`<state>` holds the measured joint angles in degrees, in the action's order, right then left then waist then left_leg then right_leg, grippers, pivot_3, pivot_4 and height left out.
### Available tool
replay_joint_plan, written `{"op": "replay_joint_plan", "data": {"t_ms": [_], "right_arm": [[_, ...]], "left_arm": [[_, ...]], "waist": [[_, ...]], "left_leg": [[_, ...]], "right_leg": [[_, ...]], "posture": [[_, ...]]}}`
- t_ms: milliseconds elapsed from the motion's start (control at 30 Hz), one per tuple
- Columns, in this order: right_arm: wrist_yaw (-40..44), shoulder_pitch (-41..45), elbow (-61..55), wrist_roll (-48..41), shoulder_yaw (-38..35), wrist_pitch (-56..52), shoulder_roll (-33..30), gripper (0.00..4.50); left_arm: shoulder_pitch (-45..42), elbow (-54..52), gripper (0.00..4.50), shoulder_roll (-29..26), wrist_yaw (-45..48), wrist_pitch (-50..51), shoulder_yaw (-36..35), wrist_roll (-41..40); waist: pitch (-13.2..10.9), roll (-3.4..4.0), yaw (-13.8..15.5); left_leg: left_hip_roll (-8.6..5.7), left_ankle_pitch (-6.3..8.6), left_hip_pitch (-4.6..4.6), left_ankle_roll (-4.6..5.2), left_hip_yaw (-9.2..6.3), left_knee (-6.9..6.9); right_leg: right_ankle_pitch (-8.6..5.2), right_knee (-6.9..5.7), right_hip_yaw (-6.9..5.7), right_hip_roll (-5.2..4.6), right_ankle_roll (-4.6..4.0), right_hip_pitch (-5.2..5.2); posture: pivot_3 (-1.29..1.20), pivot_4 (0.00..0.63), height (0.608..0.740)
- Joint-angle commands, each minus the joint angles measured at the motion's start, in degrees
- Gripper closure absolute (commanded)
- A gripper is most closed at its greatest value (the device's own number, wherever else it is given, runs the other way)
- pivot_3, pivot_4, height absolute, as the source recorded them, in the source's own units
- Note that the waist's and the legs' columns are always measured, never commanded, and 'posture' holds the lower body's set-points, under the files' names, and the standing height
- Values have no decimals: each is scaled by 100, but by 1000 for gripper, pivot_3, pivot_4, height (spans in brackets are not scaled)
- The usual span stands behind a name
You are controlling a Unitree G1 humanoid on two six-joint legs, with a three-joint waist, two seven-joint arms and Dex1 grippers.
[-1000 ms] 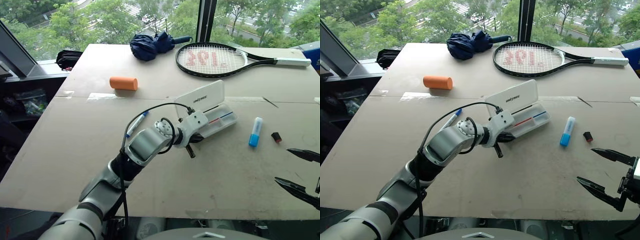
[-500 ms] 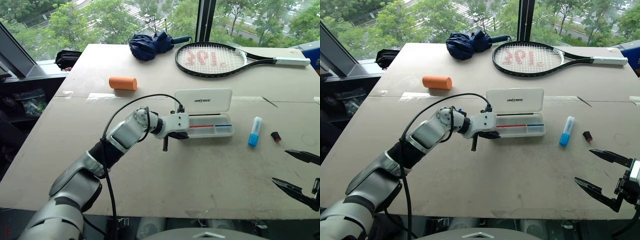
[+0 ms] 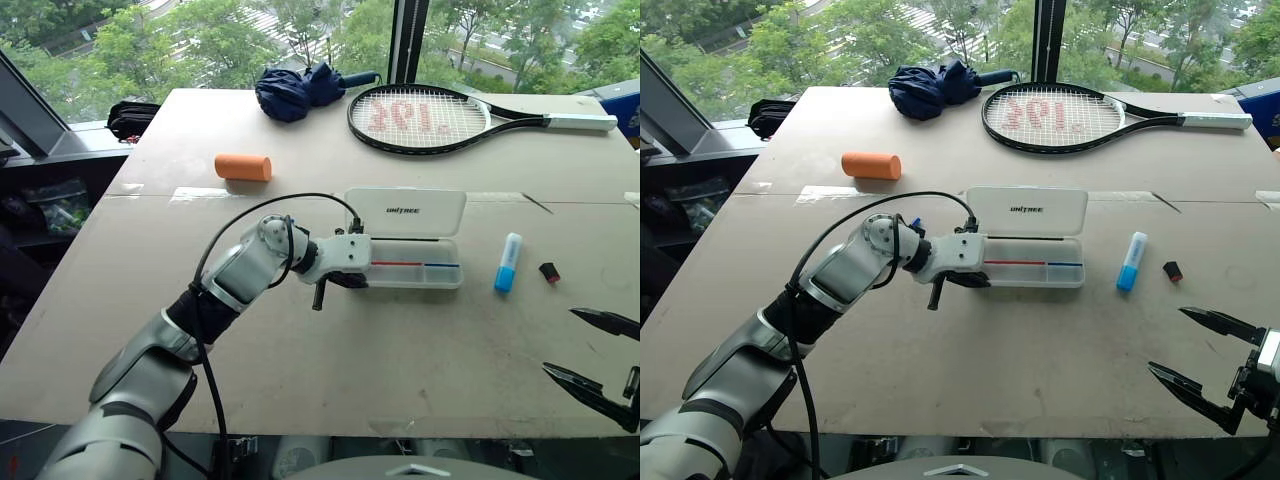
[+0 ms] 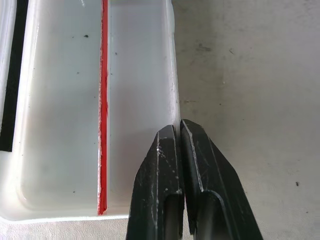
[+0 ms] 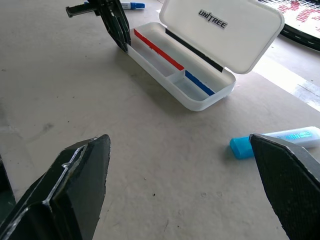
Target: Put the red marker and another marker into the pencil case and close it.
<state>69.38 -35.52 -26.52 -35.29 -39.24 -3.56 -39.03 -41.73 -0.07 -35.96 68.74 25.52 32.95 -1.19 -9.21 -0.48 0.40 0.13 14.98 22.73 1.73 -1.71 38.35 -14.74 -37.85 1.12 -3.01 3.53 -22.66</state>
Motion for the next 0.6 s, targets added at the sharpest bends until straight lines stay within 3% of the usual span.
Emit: {"op": "replay_joint_plan", "data": {"t_ms": [33, 133, 200, 233, 333, 367, 600], "right_arm": [[-56, 65, -164, -99, -94, -20, -107, 0], [-66, 119, -169, -113, -69, -63, -158, 0], [-78, 139, -188, -127, -64, -99, -183, 0], [-86, 145, -204, -133, -60, -119, -192, 0], [-129, 168, -276, -154, -11, -190, -198, 0], [-164, 185, -320, -165, 28, -222, -191, 0], [-512, 310, -680, -257, 434, -424, -7, 0]], "left_arm": [[100, -284, 4466, 11, 103, 243, -171, -108], [127, -356, 3569, 58, 68, 304, -285, -138], [159, -412, 2556, 11, 46, 311, -406, -179], [195, -471, 2296, -42, 25, 312, -516, -231], [464, -913, 722, -264, 81, 536, -1135, -721], [626, -1120, 456, -345, 64, 649, -1428, -938], [1776, -2323, 456, -299, -1092, 1930, -3178, -1857]], "waist": [[0, 0, 0], [0, 1, 17], [-2, -1, 29], [-2, -1, 31], [-3, 1, 10], [-4, 1, 9], [-4, 3, 31]], "left_leg": [[0, 0, 0, 0, -1, 0], [0, 0, 1, 0, -3, 0], [0, 0, 2, 0, -3, 1], [0, 0, 3, 0, -3, 2], [0, 0, 4, 0, -3, 2], [3, 0, 4, 0, -2, 1], [7, 0, 3, 0, -5, 1]], "right_leg": [[0, 0, -1, 0, 0, 0], [0, -1, -3, 0, 0, 0], [0, 0, -3, 0, 0, 0], [0, 0, -3, 0, 0, 0], [0, 0, -3, -1, 0, -1], [0, -2, -1, -2, 0, -3], [0, -2, -6, -7, 0, -2]], "posture": [[0, 150, 730], [0, 150, 730], [0, 150, 730], [0, 150, 730], [0, 150, 730], [0, 150, 730], [0, 150, 730]]}}
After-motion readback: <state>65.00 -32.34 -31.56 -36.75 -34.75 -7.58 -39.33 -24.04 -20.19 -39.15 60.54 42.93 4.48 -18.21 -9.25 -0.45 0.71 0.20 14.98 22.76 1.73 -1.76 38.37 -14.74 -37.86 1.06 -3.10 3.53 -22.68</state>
